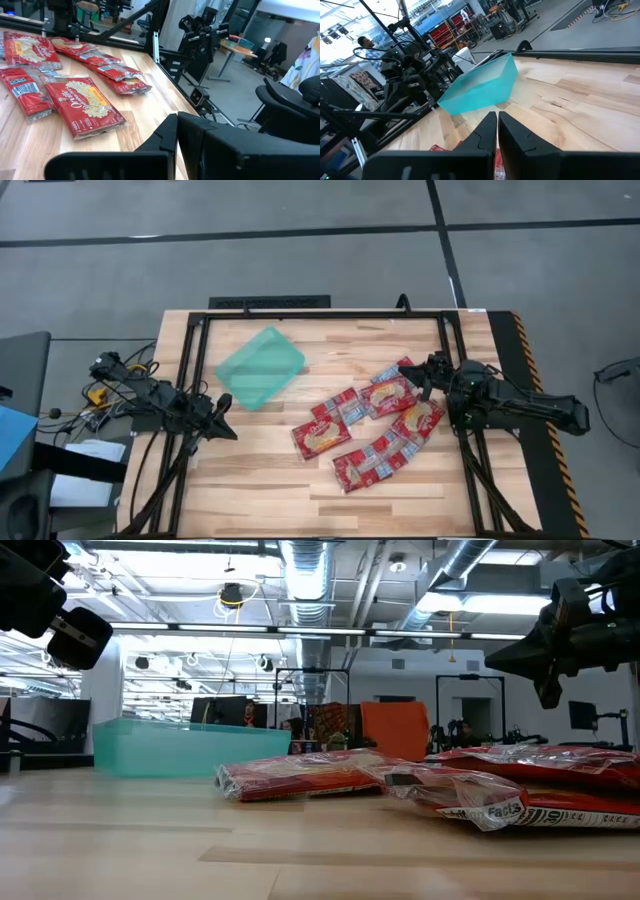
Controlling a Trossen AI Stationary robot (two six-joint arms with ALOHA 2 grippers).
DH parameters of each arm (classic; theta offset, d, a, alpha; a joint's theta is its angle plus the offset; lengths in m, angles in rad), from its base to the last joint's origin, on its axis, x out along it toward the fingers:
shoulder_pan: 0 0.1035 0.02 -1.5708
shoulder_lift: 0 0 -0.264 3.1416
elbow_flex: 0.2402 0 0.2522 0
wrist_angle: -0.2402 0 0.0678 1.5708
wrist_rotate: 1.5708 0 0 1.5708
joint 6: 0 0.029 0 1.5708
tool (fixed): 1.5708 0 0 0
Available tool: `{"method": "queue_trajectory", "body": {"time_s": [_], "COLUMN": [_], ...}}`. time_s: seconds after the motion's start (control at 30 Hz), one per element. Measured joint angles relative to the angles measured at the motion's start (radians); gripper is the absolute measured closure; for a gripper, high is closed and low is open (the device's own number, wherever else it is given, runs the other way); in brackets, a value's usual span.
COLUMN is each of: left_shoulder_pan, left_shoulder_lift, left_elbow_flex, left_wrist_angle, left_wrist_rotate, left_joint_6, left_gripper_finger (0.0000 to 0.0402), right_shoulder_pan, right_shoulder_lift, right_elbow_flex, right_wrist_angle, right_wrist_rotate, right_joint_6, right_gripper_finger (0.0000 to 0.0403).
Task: Sort popcorn bags into baskets
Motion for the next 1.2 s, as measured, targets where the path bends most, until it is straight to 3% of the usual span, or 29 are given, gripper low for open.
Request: {"method": "queue_trajectory", "body": {"time_s": [0.53, 0.7, 1.0, 1.2], "left_shoulder_pan": [0.000, 0.000, 0.000, 0.000], "left_shoulder_lift": [0.000, 0.000, 0.000, 0.000], "left_elbow_flex": [0.000, -0.001, -0.001, -0.001], "left_wrist_angle": [0.000, 0.037, 0.095, 0.103], "left_wrist_rotate": [-0.003, -0.079, -0.207, -0.357], "left_joint_6": [0.000, -0.005, -0.205, -0.516], "left_gripper_finger": [0.0401, 0.0401, 0.0401, 0.0401], "right_shoulder_pan": [0.000, 0.000, 0.000, -0.002], "right_shoulder_lift": [0.000, 0.000, 0.000, 0.000], "right_elbow_flex": [0.000, 0.000, 0.000, 0.000], "right_wrist_angle": [0.000, 0.000, 0.000, 0.000], "right_wrist_rotate": [0.000, 0.000, 0.000, 0.001], "right_joint_6": [0.000, 0.000, 0.000, -0.108], "right_gripper_finger": [0.0361, 0.0361, 0.0361, 0.0361]}}
